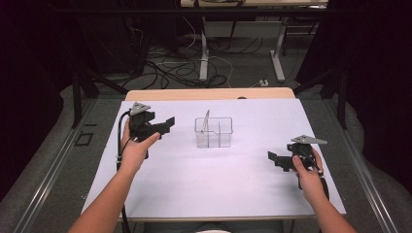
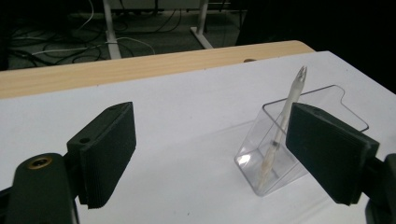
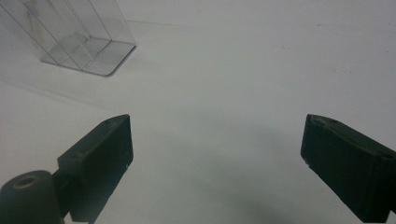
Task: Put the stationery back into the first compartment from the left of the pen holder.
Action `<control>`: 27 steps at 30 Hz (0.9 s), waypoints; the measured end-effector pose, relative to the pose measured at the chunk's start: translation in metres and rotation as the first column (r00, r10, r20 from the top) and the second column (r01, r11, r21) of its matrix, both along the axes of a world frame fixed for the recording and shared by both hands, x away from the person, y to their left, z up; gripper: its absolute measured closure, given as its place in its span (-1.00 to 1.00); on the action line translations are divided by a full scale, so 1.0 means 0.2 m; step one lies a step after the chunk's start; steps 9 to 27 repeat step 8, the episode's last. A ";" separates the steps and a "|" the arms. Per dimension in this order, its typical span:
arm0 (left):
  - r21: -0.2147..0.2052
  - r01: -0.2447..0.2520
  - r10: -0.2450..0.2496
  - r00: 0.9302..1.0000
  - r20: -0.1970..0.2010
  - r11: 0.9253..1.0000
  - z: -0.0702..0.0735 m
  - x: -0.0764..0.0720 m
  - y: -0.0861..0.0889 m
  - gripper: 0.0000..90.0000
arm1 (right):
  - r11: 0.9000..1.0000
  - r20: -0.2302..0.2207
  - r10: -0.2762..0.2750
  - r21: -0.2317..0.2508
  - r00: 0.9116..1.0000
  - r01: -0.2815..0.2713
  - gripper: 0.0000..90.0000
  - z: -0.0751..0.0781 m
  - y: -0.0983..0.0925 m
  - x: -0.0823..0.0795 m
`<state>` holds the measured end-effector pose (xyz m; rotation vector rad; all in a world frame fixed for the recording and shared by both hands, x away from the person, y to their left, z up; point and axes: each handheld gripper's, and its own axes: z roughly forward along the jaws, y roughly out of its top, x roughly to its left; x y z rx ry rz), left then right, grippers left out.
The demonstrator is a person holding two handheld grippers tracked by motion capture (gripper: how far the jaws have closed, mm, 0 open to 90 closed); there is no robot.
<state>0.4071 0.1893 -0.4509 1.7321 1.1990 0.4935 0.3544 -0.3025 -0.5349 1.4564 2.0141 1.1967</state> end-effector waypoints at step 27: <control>-0.045 -0.075 0.073 0.996 -0.046 0.996 -0.08 -0.04 0.09 -0.77 | 1.000 -0.002 0.006 -0.005 1.000 -0.006 -0.80 0.00 0.01 0.00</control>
